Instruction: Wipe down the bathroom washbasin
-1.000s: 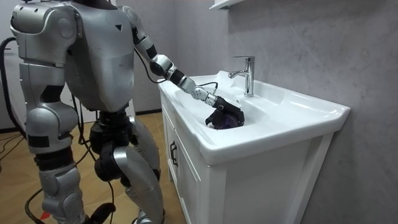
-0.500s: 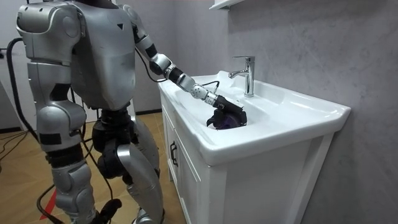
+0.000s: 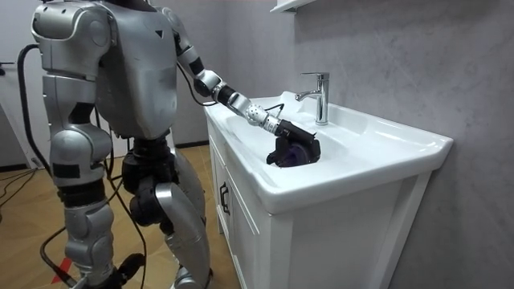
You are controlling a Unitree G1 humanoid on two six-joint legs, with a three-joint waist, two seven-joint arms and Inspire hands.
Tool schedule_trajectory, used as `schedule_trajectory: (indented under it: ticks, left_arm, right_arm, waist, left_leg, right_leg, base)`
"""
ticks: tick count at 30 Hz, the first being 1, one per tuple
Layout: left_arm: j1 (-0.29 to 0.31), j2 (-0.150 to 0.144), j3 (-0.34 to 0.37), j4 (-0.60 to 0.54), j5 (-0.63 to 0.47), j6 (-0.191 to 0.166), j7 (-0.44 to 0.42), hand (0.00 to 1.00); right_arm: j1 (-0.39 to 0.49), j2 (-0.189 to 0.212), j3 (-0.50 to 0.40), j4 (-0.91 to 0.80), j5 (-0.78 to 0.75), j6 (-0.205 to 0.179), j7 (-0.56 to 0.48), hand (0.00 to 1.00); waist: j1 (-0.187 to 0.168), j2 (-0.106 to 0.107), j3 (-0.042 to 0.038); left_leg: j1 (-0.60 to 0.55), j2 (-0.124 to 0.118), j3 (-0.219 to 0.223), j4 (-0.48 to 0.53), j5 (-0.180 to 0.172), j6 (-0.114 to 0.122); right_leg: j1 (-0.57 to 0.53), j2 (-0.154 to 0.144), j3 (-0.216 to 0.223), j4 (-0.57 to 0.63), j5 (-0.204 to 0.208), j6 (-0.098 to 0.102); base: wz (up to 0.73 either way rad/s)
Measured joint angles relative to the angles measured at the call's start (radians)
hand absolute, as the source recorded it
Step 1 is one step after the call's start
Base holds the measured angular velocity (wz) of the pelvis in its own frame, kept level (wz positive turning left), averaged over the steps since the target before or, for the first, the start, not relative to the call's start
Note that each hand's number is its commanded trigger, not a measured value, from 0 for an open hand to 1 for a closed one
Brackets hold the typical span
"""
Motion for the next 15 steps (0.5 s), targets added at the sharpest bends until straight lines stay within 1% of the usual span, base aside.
schedule_trajectory:
  ticks: [2,6,8,10,14,15]
  left_arm:
    - [0.0,0.0,-0.004,-0.016,0.0,0.0,-0.008,1.0]
    - [0.0,0.0,-0.007,-0.021,0.0,0.0,-0.013,1.0]
    - [0.0,-0.001,-0.009,-0.025,0.002,0.0,-0.022,1.0]
    - [0.0,-0.007,-0.014,-0.024,0.002,-0.001,-0.027,1.0]
    - [0.01,-0.009,-0.014,-0.021,0.009,-0.014,-0.025,1.0]
    - [0.011,-0.01,-0.014,-0.014,0.013,-0.024,-0.023,1.0]
  right_arm:
    - [-0.016,-0.001,0.001,0.0,0.0,-0.001,-0.001,0.0]
    - [-0.037,0.0,0.002,-0.002,0.0,-0.012,-0.009,0.0]
    - [-0.042,0.0,0.003,-0.003,0.0,-0.023,-0.019,0.0]
    - [-0.039,-0.001,0.002,-0.003,0.0,-0.022,-0.019,0.0]
    - [-0.029,-0.004,-0.003,-0.036,-0.002,-0.021,-0.017,0.0]
    - [-0.023,-0.003,-0.004,-0.038,-0.003,-0.02,-0.017,0.0]
  waist:
    - [0.0,0.0,-0.0004]
    - [0.0,0.0,-0.0004]
    - [-0.001,0.001,-0.0006]
    - [-0.005,0.001,-0.0012]
    - [-0.006,0.001,-0.0015]
    - [-0.006,0.001,-0.0015]
  left_leg:
    - [0.002,-0.002,0.001,-0.006,0.001,0.003]
    - [0.002,-0.004,0.0,-0.008,0.002,0.003]
    - [0.002,-0.003,-0.004,-0.012,0.003,0.003]
    - [0.003,-0.005,-0.018,-0.013,0.003,0.002]
    - [0.018,-0.01,-0.019,-0.025,0.005,0.001]
    - [0.018,-0.011,-0.019,-0.026,0.005,0.001]
  right_leg:
    - [0.004,0.0,0.001,-0.012,0.006,0.004]
    - [0.006,-0.001,-0.001,-0.014,0.007,0.005]
    - [0.014,-0.001,-0.012,-0.023,0.008,0.004]
    - [0.024,-0.001,-0.025,-0.032,0.008,0.003]
    - [0.04,-0.001,-0.022,-0.044,0.01,0.003]
    - [0.04,-0.001,-0.022,-0.044,0.01,0.003]
  base:
    - [0.0]
    - [0.01]
    - [0.11]
    - [0.17]
    - [0.02]
    - [0.0]
